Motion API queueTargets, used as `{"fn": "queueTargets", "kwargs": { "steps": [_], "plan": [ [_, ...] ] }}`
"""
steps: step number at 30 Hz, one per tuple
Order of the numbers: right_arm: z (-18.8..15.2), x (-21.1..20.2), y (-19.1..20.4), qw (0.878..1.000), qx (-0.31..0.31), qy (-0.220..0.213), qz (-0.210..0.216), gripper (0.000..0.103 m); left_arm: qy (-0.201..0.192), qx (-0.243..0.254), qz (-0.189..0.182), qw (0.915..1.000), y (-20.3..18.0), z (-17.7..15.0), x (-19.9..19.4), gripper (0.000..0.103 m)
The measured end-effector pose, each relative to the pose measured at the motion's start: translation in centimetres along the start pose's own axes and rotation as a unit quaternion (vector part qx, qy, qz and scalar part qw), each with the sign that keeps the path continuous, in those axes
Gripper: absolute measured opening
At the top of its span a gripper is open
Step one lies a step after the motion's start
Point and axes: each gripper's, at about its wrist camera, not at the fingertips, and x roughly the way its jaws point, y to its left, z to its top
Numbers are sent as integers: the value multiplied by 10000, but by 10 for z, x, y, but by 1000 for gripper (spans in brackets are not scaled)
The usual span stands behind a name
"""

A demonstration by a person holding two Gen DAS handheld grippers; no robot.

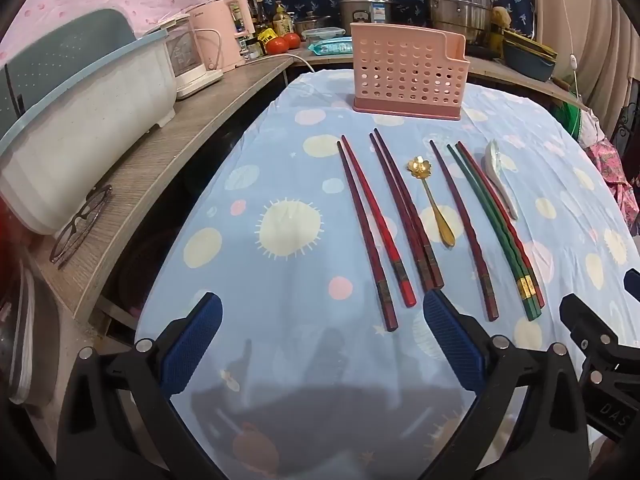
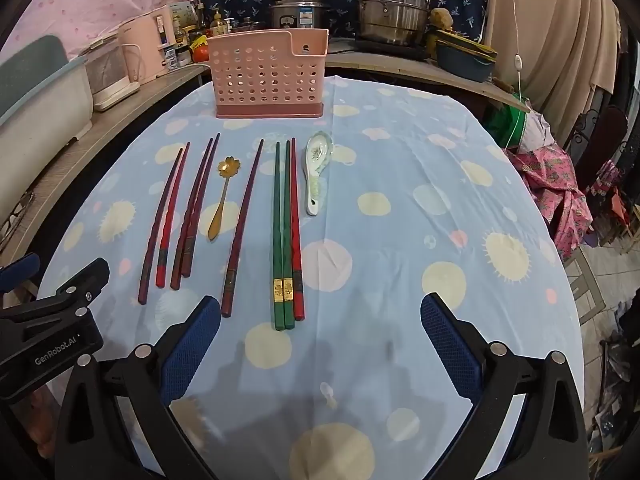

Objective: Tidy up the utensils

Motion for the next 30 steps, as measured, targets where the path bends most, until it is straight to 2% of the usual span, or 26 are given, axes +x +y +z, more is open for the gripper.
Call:
{"fn": "queueTargets", "kwargs": {
  "steps": [24,30],
  "plan": [
    [-1,-2,-3,10000,35,-34,45,96,12,89,-17,10000,7,2,-4,96],
    [-2,-3,-3,10000,39,-38,57,96,-52,169,58,9998,-4,-2,-9,96]
  ]
}}
